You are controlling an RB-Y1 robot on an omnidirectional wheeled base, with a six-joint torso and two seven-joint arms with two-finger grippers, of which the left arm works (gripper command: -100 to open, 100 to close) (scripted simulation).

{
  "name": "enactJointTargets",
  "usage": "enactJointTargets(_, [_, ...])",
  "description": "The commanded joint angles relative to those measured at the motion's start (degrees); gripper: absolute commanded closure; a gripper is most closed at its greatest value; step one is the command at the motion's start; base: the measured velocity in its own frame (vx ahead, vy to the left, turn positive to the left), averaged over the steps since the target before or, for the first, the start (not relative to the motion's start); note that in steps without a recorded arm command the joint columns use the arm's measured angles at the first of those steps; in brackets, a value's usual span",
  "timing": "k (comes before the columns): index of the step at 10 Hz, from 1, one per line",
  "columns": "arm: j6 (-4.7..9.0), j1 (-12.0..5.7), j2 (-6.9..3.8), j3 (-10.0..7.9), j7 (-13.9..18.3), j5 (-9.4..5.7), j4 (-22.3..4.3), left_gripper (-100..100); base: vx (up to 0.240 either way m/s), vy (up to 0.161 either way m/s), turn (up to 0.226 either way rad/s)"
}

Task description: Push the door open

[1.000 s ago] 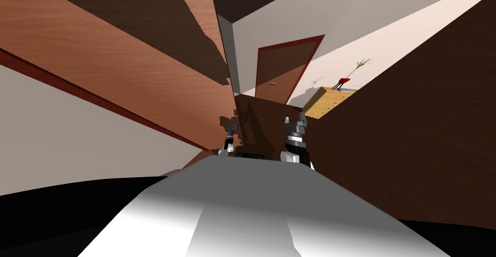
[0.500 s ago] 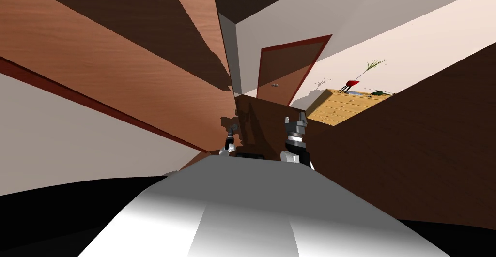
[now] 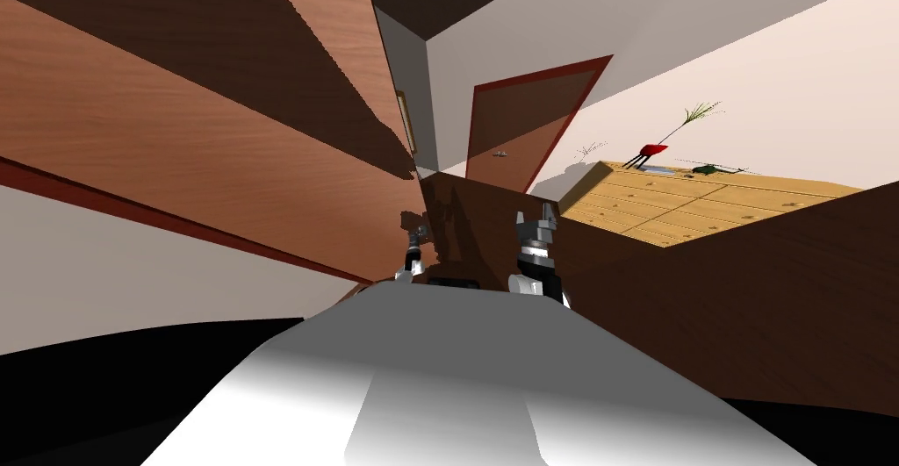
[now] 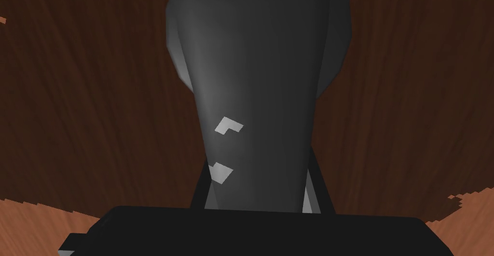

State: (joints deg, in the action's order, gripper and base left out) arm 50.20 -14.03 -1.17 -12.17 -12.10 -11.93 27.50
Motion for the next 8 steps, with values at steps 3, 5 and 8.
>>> enactJointTargets(3, [-2.05, 1.87, -0.35, -0.44, -0.53, -0.16, 4.95, 100, 0.036, 0.003, 0.000])
enactJointTargets(5, [-1.85, 1.81, 0.59, -1.91, -1.58, -1.15, 5.09, 100, 0.146, -0.024, 0.048])
enactJointTargets(8, [-1.65, 1.75, 3.11, -3.40, -2.63, -2.14, 5.22, 100, 0.166, -0.052, 0.080])
